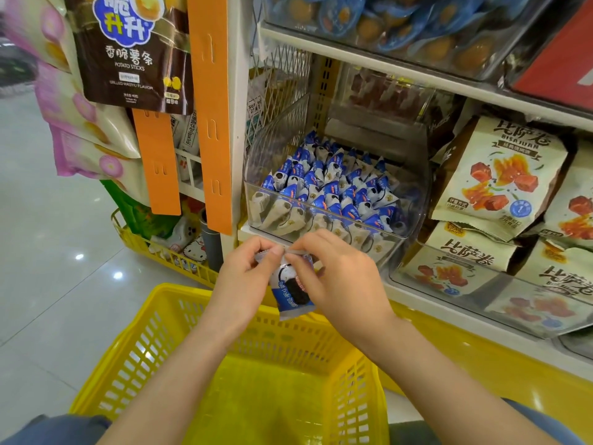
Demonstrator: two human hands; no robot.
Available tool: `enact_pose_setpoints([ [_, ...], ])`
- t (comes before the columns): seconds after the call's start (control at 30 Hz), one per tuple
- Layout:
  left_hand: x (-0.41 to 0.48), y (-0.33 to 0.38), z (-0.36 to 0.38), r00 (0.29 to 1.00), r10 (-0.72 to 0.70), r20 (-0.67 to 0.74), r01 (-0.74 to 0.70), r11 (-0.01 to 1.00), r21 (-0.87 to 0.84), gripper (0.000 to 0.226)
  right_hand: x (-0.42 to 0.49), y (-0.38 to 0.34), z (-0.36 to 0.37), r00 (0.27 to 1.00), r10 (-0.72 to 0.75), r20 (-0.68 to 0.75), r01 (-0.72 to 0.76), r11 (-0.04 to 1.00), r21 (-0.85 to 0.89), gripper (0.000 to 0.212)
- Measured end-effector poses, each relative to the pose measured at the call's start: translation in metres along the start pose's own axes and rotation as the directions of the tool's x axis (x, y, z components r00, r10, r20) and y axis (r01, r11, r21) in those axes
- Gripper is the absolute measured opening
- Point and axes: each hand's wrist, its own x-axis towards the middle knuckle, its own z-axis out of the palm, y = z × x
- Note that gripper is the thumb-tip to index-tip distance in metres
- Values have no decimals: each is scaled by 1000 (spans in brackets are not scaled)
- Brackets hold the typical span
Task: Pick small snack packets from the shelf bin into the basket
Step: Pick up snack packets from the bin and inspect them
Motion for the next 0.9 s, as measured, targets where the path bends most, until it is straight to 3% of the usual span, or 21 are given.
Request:
enact_pose_setpoints([
  [0.13,1,-4,2,986,79,-148,-50,981,188,19,5,7,3,963,270,-18,-262,946,194,15],
  [0.27,-4,-5,6,987,156,-26,-139,933,331,18,5,10,5,929,370,-1,-359,903,235,24],
  [0.37,-8,-2,10,993,-32,115,17,992,127,7,6,7,5,895,433,109,-440,815,378,18],
  [0.43,-9,0,11,972,-150,182,155,988,-14,31,7,5,5,869,440,228,-494,732,470,12],
  [0.57,-7,4,10,949,-278,149,305,931,-202,25,11,3,0,857,409,313,-515,676,527,18],
  [0.7,-3,2,9,948,-308,87,320,903,-288,12,14,3,-6,808,454,376,-588,592,551,21],
  [0.8,-4,4,7,959,-277,61,282,914,-292,17,13,1,-6,731,483,482,-680,456,574,31],
  [0.9,-5,4,6,959,-277,61,283,921,-268,26,11,-2,-4,706,487,513,-701,378,605,36],
])
